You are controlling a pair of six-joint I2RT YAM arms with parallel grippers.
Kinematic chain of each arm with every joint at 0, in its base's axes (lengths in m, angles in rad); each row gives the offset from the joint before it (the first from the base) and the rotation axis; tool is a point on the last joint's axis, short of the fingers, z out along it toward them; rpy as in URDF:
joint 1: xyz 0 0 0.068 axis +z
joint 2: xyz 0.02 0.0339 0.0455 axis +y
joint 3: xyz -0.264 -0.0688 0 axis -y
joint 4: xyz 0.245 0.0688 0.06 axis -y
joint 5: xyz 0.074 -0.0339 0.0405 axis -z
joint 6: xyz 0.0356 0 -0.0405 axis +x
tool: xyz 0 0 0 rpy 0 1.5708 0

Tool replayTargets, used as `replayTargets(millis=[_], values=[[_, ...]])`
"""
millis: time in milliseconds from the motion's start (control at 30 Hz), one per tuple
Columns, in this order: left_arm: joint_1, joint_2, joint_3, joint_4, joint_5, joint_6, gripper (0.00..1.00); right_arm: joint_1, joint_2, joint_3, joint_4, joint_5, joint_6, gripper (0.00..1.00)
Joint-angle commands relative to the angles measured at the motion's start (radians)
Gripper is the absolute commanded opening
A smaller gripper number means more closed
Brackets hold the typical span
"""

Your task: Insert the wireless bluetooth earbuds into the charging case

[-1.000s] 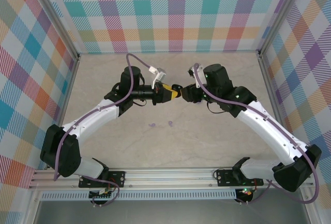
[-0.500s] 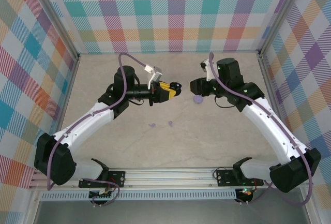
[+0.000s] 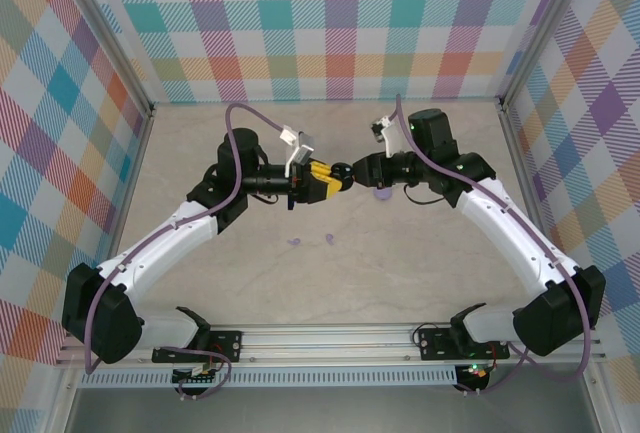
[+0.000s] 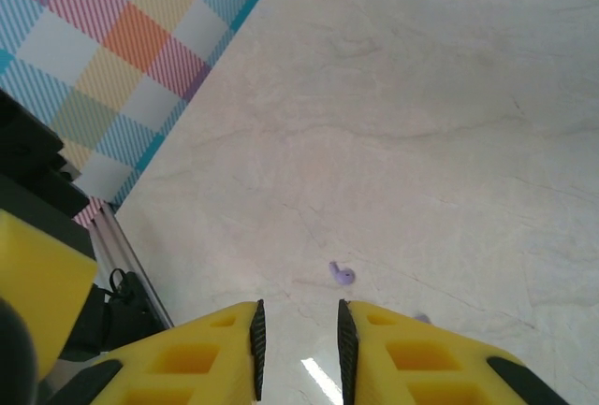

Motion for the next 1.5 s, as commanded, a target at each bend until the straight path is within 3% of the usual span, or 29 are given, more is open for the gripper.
replayTargets(millis=[0,500,700,867,1067,1267,1367,1467], values=[[-0.016,-0.009,-0.007,0.015,0.031,0.017,0.08,-0.002,0.0,0.007,0.049,-0.084,-0.004,0.29],[-0.015,0.062,0.026,-0.026,-0.036,-0.029,0.09,-0.003,-0.05,-0.007,0.047,-0.077,-0.019,0.29],[0.003,0.093,0.048,-0.099,-0.16,-0.053,0.07,-0.003,-0.043,0.013,-0.061,0.178,-0.015,0.32],[0.023,0.145,0.069,-0.17,-0.28,-0.071,0.07,-0.003,-0.04,0.016,-0.123,0.286,-0.024,0.33],[0.055,0.252,0.113,-0.226,-0.38,-0.163,0.08,-0.003,-0.055,-0.011,-0.137,0.312,-0.027,0.34],[0.098,0.416,0.247,-0.421,-0.434,-0.231,0.09,-0.002,-0.055,-0.031,-0.144,0.321,-0.024,0.34],[0.134,0.523,0.343,-0.572,-0.41,-0.254,0.09,-0.003,-0.056,-0.039,-0.144,0.326,-0.026,0.35],[0.168,0.59,0.37,-0.587,-0.383,-0.267,0.09,-0.003,-0.05,-0.044,-0.146,0.327,-0.029,0.35]])
